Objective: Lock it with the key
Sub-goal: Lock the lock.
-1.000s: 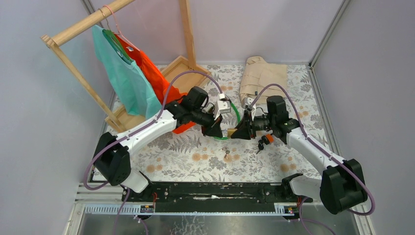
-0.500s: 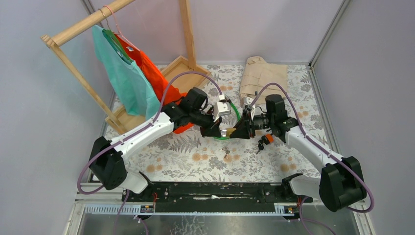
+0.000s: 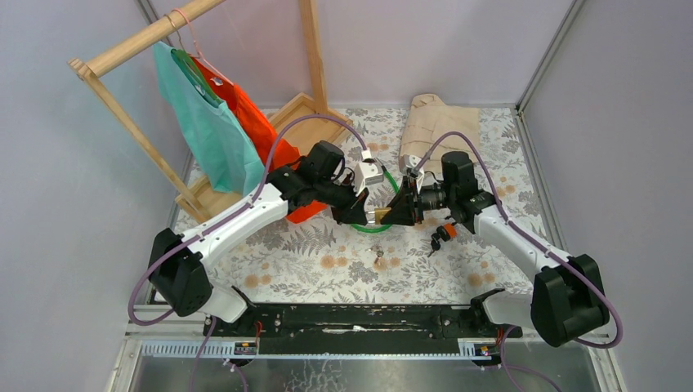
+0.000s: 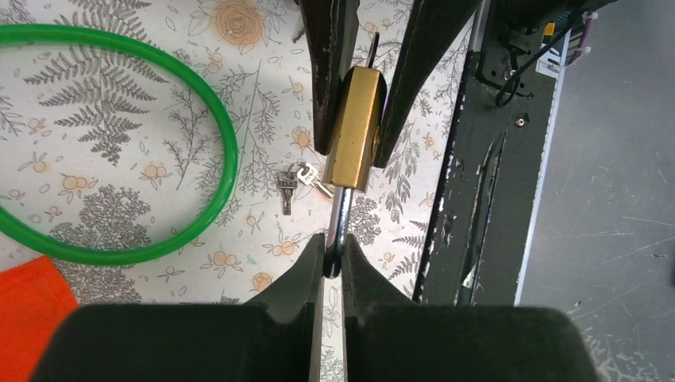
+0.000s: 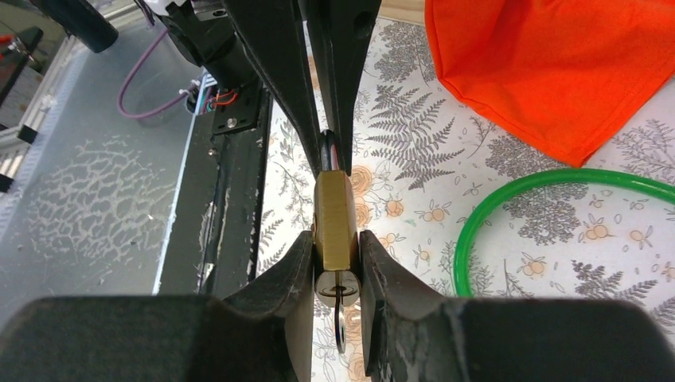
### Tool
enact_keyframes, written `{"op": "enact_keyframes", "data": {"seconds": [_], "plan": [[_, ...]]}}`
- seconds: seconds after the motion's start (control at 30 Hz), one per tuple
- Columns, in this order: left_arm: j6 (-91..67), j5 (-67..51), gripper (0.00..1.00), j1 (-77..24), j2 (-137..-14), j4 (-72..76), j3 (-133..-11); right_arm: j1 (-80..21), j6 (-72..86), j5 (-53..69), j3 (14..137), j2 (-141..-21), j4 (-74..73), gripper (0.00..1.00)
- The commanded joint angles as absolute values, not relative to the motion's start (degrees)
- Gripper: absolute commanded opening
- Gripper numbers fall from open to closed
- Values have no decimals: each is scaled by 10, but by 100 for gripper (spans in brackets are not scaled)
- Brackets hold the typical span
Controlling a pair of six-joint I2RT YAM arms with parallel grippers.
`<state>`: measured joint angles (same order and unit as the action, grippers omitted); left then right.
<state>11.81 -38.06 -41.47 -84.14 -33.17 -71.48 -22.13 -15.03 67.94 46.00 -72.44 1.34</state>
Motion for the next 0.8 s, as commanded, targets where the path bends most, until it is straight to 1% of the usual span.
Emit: {"op": "enact_keyframes", "data": {"seconds": [0.0,0.2,0.37,0.53,0.67,0.77], "plan": [[72,-508,0,-454,-854,-143,-756,-275,-55,676,452,-709,259,0],[85,-527,0,-453,-851,-136,-762,-276,31,667,409,-703,401,0],[113,-534,0,-449,-844,-142,-783,-276,39,654,392,-696,424,0],[118,-548,0,-437,-845,-143,-804,-275,30,650,394,-686,405,0],[106,-565,0,-422,-829,-125,-793,-273,32,642,391,-687,401,0],[86,-582,0,-411,-810,-92,-769,-272,61,635,383,-694,438,0]]}}
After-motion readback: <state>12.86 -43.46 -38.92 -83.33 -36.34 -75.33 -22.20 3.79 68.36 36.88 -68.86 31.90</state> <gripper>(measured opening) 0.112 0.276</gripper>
